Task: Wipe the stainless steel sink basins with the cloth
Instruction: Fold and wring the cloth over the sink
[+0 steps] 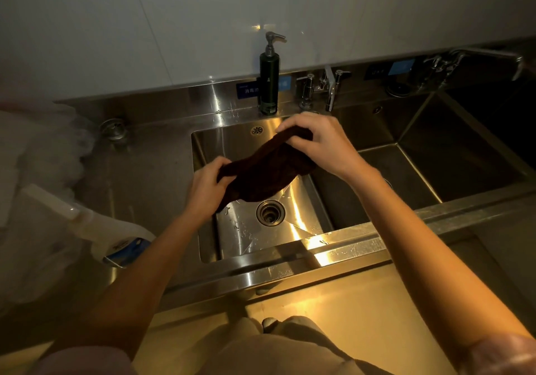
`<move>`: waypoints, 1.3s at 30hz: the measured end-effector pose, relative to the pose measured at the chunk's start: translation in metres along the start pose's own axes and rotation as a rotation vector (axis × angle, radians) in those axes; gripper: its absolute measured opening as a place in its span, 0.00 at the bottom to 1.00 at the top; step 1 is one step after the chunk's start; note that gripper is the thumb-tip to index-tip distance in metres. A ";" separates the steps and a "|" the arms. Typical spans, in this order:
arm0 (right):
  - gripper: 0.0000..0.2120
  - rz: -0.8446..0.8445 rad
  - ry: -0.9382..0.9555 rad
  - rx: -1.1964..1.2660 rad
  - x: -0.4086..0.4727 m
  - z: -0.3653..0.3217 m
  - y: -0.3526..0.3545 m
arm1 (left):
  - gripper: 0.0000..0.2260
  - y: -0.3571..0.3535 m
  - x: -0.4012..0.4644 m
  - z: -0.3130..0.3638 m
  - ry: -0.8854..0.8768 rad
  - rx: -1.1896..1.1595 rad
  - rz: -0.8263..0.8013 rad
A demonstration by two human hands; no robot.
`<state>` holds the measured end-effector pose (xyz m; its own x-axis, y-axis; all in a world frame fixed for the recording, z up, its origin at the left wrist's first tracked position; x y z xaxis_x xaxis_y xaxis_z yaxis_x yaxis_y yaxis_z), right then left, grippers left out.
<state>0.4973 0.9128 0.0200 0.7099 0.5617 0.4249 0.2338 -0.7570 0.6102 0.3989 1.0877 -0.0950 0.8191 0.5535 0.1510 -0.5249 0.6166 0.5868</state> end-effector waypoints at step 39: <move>0.09 -0.153 -0.316 0.424 -0.013 0.058 -0.037 | 0.15 0.014 0.005 0.079 -0.148 -0.510 -0.214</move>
<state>0.5176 0.9143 -0.0466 0.7966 0.5976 0.0910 0.5507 -0.7796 0.2982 0.4140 1.0544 -0.0231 0.9238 0.3247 0.2029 -0.3590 0.9188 0.1639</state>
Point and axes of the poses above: each hand's wrist, its own x-axis towards the middle knuckle, its own y-axis out of the back of the hand, z = x × y, the point moved 10 cm from there along x, towards the middle knuckle, and after that the axes turned 13 degrees about z, right-handed, at the moved point
